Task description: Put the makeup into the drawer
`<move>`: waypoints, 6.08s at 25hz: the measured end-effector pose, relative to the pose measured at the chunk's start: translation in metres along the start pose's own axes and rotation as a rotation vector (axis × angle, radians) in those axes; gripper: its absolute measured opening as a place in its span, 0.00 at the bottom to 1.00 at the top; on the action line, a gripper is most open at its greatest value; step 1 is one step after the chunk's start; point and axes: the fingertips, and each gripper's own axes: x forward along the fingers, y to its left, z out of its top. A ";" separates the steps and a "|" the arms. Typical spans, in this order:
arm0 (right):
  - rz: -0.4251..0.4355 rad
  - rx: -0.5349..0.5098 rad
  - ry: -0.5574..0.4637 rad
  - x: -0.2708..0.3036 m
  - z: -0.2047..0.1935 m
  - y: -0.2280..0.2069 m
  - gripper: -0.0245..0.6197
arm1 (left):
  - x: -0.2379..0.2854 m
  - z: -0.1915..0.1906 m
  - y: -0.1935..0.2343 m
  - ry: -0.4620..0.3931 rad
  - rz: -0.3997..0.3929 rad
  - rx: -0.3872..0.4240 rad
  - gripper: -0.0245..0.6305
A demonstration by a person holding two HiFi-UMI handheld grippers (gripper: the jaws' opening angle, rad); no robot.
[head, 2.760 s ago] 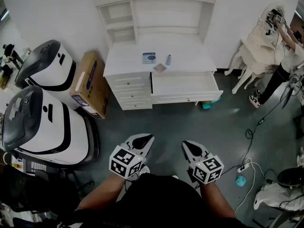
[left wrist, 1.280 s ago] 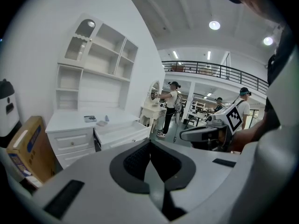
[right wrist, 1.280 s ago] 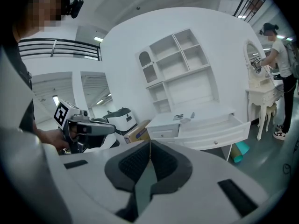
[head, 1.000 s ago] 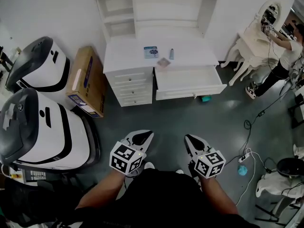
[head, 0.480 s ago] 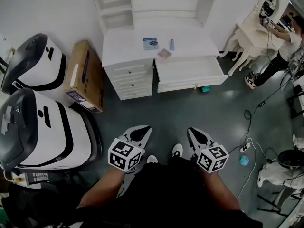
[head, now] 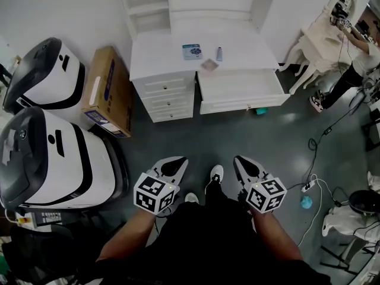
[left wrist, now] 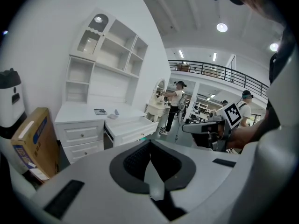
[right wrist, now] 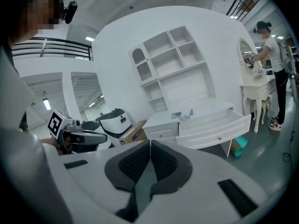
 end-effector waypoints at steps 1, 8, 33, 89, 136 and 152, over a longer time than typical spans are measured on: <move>0.001 0.003 0.000 0.002 0.001 -0.002 0.08 | 0.001 0.002 0.001 -0.001 0.002 0.001 0.05; 0.014 0.016 0.001 0.018 0.011 -0.021 0.08 | 0.023 0.019 0.011 0.006 0.011 0.013 0.05; 0.103 0.037 -0.013 0.122 0.115 -0.154 0.08 | 0.156 0.123 0.079 -0.004 0.124 -0.022 0.05; 0.059 0.340 0.196 0.349 0.104 -0.238 0.08 | 0.291 0.153 0.255 0.178 0.020 0.006 0.05; 0.149 0.971 0.286 0.498 0.062 -0.308 0.15 | 0.300 0.153 0.313 0.184 0.225 -0.129 0.05; 0.288 0.795 0.347 0.458 0.088 -0.308 0.13 | 0.321 0.160 0.298 0.182 0.225 -0.112 0.05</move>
